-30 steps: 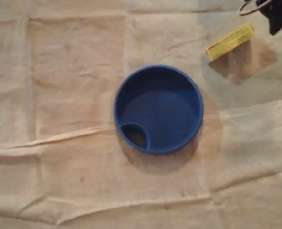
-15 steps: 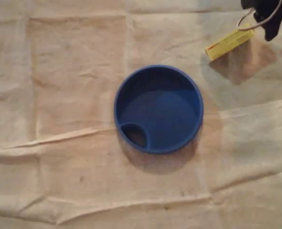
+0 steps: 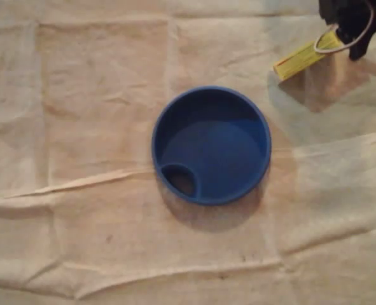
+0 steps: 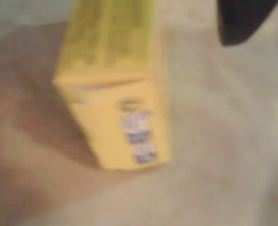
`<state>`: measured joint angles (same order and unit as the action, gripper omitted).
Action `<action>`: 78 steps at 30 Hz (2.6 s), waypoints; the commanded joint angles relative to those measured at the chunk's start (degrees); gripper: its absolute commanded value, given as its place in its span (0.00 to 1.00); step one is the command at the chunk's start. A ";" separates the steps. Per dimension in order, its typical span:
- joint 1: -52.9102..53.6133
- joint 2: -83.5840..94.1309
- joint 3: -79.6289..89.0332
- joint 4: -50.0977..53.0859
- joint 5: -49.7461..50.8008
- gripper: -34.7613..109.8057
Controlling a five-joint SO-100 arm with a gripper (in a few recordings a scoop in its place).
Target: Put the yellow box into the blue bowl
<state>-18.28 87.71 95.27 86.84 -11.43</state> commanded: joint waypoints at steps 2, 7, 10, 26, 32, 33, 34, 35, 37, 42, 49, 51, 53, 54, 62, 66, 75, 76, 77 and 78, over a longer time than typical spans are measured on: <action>0.53 -0.44 -0.53 -0.97 -0.44 0.46; 0.70 -4.57 -0.70 -1.05 -0.44 0.46; 0.97 -4.92 -1.41 -1.05 -0.53 0.46; 1.49 -6.42 -0.53 -4.13 -0.44 0.46; 1.58 -10.20 -0.62 -4.31 -0.44 0.46; 1.58 -10.28 -0.70 -4.31 -0.44 0.46; 1.58 -10.28 -0.88 -4.31 -0.44 0.46; 1.58 -10.28 -1.23 -4.31 -0.44 0.46; 1.58 -10.28 -1.76 -4.39 -0.44 0.46; 1.58 -10.28 -1.76 -4.92 -0.44 0.46; 0.97 -10.28 -1.76 -5.01 -0.44 0.46; 0.97 -10.28 -1.76 -5.01 -0.44 0.46; 1.05 -10.28 -1.85 -5.01 -0.44 0.46; 1.14 -10.28 -1.85 -5.01 -0.44 0.46; 1.41 -10.28 -1.85 -5.10 -0.44 0.37; 1.41 -10.28 -1.85 -5.10 -0.44 0.33; 1.49 -10.28 -1.85 -5.10 -0.44 0.27; 1.49 -10.28 -1.85 -5.10 -0.44 0.26; 1.49 -10.28 -1.85 -5.10 -0.35 0.25; 1.49 -10.28 -1.85 -5.10 -0.35 0.24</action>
<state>-17.23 76.38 95.36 82.00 -11.34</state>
